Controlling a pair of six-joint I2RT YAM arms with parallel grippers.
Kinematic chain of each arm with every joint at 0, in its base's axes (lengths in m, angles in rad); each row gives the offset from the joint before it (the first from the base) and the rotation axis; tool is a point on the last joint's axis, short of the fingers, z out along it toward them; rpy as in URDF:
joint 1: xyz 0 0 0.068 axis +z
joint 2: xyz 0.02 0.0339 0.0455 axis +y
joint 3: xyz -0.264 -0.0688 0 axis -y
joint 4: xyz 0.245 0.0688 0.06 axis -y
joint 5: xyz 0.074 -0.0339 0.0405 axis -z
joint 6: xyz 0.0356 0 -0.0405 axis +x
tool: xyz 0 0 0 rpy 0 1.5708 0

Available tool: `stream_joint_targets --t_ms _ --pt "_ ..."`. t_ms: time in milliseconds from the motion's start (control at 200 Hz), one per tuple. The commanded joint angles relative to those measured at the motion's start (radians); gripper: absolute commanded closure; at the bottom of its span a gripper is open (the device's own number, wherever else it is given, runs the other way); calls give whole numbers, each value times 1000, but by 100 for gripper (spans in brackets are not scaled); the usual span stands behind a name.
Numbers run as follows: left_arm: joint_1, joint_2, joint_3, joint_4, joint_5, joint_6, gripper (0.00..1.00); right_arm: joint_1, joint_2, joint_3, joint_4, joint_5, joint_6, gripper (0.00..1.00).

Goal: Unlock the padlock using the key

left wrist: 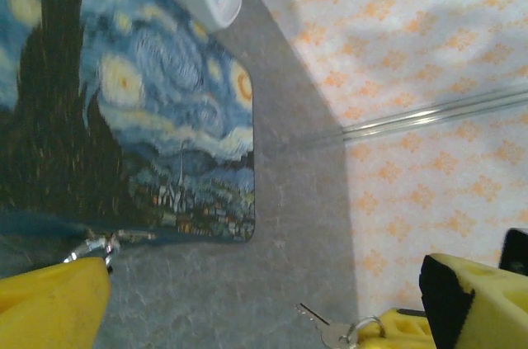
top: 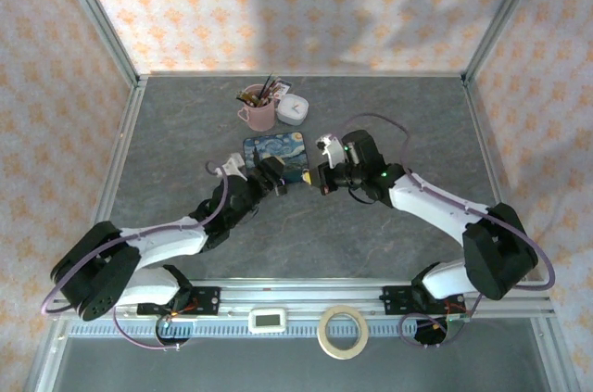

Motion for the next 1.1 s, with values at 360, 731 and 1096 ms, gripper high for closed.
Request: stream_joint_targets --t_ms 360,731,1096 --pt "-54 122 82 252 18 -349 4 2 -26 -52 229 -115 81 100" --pt "-54 153 83 306 34 -386 4 23 17 -44 302 -167 103 100" --pt "-54 117 58 318 5 -384 13 37 18 -80 259 -151 82 100"
